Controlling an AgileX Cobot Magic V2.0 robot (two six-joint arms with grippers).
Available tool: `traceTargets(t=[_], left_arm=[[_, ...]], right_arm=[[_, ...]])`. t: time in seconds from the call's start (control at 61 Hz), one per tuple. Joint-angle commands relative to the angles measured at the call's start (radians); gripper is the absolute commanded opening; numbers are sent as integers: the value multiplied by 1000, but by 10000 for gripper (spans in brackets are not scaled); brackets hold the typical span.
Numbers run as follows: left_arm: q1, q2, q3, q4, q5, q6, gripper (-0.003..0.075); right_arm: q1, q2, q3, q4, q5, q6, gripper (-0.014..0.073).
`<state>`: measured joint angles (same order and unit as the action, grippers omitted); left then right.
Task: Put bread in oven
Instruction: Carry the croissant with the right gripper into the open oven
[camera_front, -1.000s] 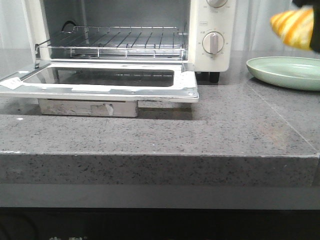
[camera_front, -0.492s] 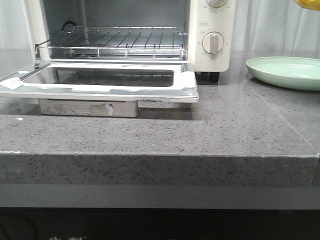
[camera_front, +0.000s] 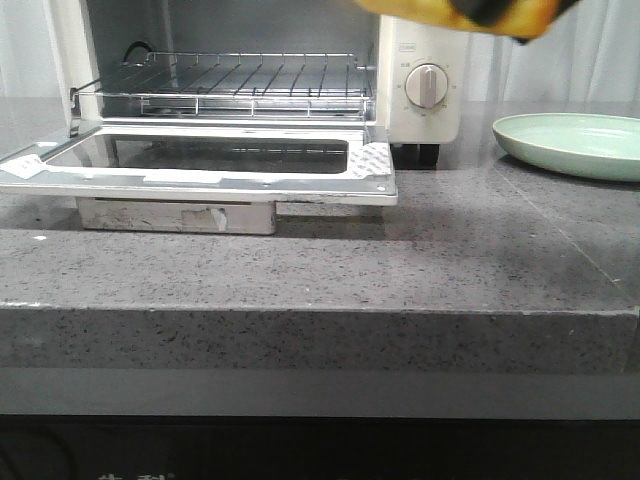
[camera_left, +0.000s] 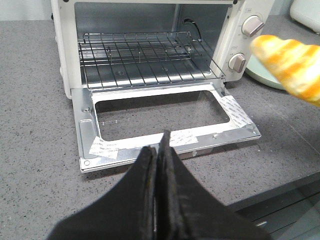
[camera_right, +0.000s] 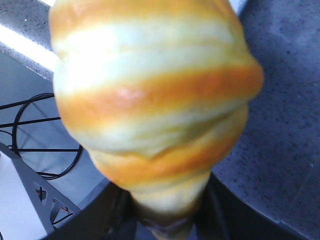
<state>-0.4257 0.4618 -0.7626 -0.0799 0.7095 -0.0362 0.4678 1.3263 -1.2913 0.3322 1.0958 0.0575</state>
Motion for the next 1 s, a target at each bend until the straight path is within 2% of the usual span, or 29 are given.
traceTargets(t=[0.0,0.18,0.443,0.738,0.984], left_arm=[[2,5,-26,-16,-76,0,-18],[2,5,-26,-23,-76,0,-18],[2,5,-26,-23,-76,0,-18],[2,5,-26,-23,-76,0,-18],[2,5,-26,-23,-76,0,-18]], right_arm=[[31,35,-97,14,-56,16,132],[92,169,-262,-39,-34,50,132],[154,393,-561,-299,84,200,132],[147,626,-881,-332,116,238,132],[116,702,-981,-338,81,243,132]])
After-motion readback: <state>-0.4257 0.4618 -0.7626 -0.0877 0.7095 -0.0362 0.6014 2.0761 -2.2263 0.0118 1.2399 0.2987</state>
